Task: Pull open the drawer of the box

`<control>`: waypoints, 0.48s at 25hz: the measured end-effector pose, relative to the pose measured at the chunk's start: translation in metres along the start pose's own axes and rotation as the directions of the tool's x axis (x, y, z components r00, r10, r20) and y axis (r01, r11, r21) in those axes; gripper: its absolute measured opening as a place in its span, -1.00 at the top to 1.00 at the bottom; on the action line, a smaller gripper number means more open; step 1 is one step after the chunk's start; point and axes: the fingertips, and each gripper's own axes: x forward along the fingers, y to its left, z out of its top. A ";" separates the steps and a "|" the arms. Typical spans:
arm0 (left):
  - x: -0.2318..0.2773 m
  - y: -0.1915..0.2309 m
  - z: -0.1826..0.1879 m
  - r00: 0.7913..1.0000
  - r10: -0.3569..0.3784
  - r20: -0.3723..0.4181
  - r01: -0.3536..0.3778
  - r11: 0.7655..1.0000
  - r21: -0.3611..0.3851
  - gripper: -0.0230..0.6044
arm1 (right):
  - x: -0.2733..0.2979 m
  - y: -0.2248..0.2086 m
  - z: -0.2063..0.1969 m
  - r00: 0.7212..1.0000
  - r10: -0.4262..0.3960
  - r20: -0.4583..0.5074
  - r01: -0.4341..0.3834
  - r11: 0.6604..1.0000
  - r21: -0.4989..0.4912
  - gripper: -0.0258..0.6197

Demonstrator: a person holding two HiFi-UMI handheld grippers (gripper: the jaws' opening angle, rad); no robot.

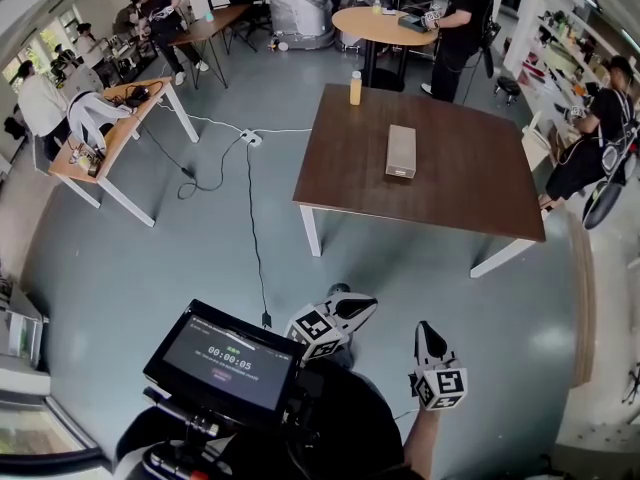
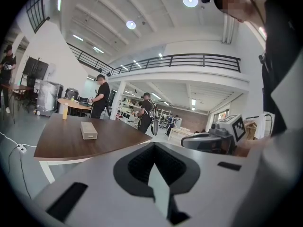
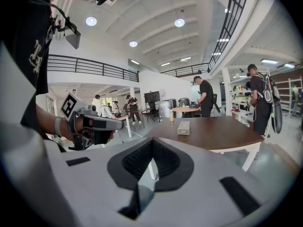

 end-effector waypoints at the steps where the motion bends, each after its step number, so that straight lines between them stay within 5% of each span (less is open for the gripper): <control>1: 0.001 0.000 0.000 1.000 -0.001 0.000 0.001 1.000 0.000 0.91 | 0.000 -0.001 0.000 1.000 -0.001 0.000 0.001 1.000 -0.001 0.96; 12: 0.020 0.000 0.001 1.000 -0.015 -0.015 0.015 1.000 -0.006 0.91 | -0.002 -0.019 -0.002 1.000 -0.016 -0.013 0.016 1.000 0.011 0.96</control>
